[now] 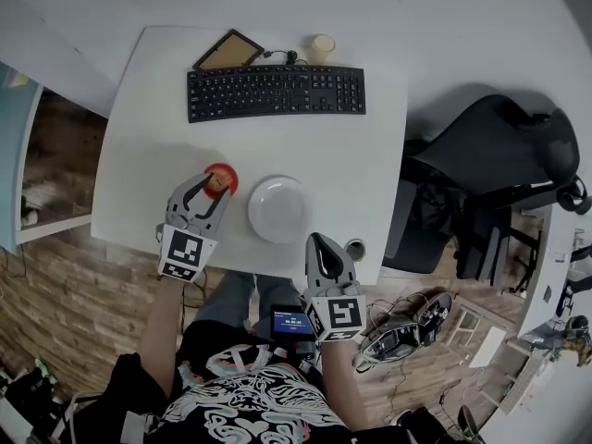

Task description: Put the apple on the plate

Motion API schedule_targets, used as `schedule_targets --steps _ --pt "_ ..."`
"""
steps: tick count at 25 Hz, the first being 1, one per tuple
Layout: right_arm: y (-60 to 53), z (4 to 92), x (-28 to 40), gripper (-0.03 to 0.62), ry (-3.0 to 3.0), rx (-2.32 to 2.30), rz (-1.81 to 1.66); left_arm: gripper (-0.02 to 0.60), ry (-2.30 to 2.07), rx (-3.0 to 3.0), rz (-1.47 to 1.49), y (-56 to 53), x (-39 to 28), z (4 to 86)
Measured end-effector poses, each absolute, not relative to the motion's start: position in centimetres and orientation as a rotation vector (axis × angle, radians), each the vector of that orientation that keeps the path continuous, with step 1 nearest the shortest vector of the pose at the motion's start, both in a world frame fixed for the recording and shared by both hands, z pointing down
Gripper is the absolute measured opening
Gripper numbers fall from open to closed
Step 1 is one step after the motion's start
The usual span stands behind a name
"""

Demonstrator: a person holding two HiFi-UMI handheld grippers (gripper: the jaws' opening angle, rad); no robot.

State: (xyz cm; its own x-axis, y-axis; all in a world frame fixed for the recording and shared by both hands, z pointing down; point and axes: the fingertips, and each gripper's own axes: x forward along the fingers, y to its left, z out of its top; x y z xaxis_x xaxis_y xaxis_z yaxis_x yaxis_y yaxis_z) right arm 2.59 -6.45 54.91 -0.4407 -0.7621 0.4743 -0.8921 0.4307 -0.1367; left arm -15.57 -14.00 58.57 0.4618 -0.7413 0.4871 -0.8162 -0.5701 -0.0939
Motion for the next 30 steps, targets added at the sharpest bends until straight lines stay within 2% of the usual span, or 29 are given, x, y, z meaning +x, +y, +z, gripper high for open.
schedule_targets --steps 9,12,17,30 --pt "-7.1 54.8 2.5 0.029 -2.335 1.43 0.531 0.131 -1.305 2.574 0.76 -14.4 -15.3 59.3" --pt "-7.2 54.8 2.3 0.029 -2.33 1.433 0.538 0.043 -1.304 2.574 0.794 -14.5 -15.3 59.6" --pt "-7.5 54.9 2.2 0.029 -2.324 1.43 0.541 0.017 -1.308 2.573 0.819 -15.2 -15.6 59.6" --pt "-7.7 54.5 3.1 0.029 -2.306 1.466 0.538 0.015 -1.308 2.538 0.769 -15.8 -16.6 58.4"
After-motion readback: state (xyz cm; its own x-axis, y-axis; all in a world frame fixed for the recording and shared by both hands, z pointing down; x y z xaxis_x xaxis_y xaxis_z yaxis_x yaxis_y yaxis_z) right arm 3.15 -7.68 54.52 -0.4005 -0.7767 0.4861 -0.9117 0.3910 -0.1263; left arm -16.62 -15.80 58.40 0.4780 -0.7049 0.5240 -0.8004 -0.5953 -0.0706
